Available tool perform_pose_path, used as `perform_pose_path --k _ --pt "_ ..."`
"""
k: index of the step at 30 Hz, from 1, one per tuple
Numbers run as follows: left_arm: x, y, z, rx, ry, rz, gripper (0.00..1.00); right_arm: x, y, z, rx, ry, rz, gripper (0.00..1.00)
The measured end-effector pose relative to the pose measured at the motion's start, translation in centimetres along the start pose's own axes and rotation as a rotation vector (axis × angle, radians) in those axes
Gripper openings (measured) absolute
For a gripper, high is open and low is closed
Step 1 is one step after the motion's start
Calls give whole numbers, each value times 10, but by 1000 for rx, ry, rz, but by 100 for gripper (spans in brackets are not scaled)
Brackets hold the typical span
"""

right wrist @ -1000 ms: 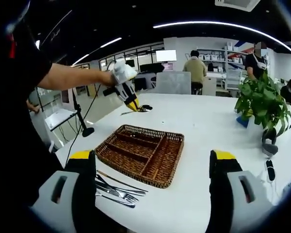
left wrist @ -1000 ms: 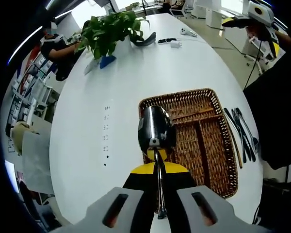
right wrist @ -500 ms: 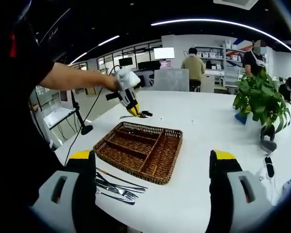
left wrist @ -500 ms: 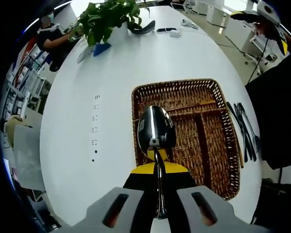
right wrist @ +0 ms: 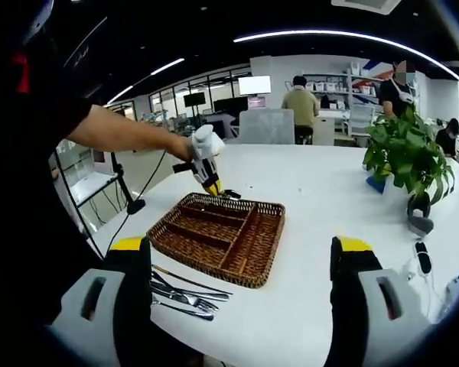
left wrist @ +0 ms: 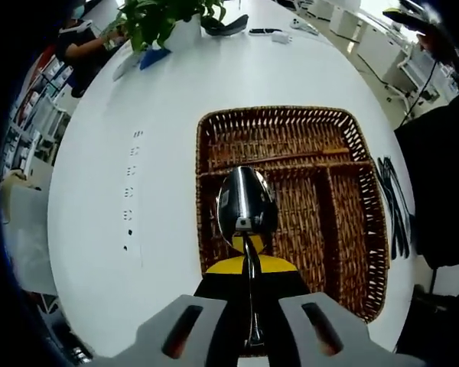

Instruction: Arrange the knives, forks, and spoons in their matching storage slots by inserting each utensil handle-first until every utensil is classified and aligned in the correct compartment

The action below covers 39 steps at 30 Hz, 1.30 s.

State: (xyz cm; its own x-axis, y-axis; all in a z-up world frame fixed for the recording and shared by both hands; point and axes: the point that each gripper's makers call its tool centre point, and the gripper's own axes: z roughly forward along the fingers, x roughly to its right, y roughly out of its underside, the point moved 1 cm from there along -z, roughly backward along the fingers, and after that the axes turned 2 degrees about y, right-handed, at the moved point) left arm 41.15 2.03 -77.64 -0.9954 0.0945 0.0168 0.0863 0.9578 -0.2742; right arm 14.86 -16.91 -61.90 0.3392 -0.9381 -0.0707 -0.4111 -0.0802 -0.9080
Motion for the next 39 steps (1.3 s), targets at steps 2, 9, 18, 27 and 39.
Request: perform_pose_path --k 2,9,18,27,39 --pt "1 0 4 -5 5 -3 0 1 1 -1 -5 4 -5 100" --pt "-2 4 20 -18 24 -28 0 2 3 -1 -10 5 -5 100" --pt "-5 3 30 -19 37 -43 1 2 3 -3 -18 9 -11 100" --pt "-4 5 44 -47 47 -31 1 1 4 -2 -26 9 -9 100" --pt "-3 5 62 -48 59 -46 1 -1 4 -2 -30 4 -7 100"
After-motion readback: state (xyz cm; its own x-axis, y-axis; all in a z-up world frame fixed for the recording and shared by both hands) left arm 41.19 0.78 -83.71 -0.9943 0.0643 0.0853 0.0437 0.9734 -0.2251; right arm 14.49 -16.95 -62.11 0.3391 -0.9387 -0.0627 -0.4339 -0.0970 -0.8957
